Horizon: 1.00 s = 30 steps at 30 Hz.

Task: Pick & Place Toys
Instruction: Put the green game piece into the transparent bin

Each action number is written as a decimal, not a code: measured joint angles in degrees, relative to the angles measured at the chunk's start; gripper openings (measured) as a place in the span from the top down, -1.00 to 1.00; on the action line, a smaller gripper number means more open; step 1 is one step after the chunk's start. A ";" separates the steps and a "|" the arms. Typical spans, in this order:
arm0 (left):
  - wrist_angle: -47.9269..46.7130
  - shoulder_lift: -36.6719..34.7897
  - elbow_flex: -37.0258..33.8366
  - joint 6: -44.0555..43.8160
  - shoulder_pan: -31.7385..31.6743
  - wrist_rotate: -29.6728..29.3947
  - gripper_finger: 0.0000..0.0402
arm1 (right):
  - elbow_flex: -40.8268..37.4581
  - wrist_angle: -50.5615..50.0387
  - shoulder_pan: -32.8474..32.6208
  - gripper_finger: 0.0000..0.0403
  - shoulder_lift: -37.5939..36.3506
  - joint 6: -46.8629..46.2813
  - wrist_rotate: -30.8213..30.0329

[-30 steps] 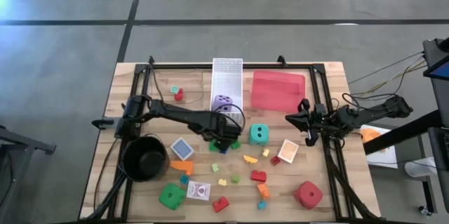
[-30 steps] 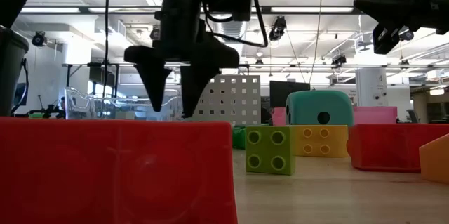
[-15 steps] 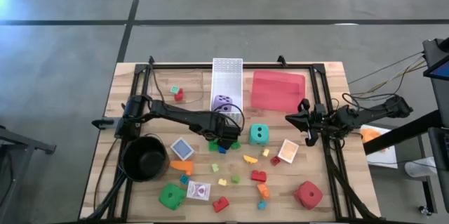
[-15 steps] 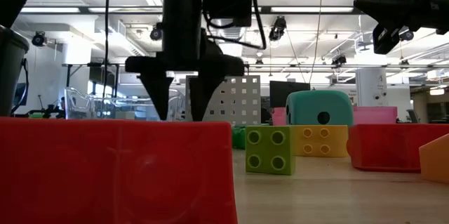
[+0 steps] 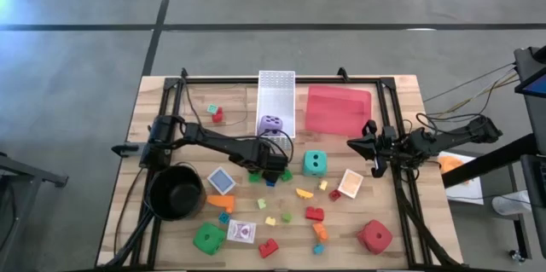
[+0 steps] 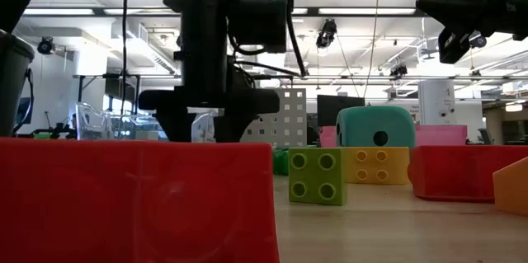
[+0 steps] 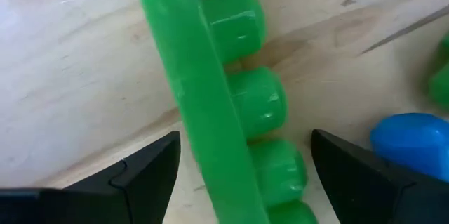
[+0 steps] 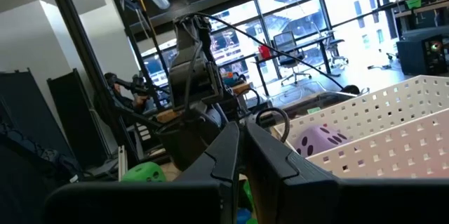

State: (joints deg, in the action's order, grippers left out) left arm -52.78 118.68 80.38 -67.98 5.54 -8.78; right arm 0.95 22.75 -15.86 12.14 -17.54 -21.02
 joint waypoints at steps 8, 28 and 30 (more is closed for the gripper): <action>0.40 -0.05 -0.53 4.07 -0.07 0.48 -0.10 | 0.00 0.00 0.00 0.90 0.02 0.00 0.00; -3.92 -9.20 -0.75 9.08 1.22 5.37 0.15 | 0.00 0.02 0.02 0.90 0.02 0.00 -0.02; -5.44 -11.92 -0.75 9.55 1.70 5.22 0.15 | 0.00 0.02 0.02 0.90 0.02 0.00 0.00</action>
State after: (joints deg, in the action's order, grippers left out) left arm -58.23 106.76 79.64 -58.43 7.24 -3.57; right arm 0.95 22.76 -15.84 12.16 -17.54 -21.02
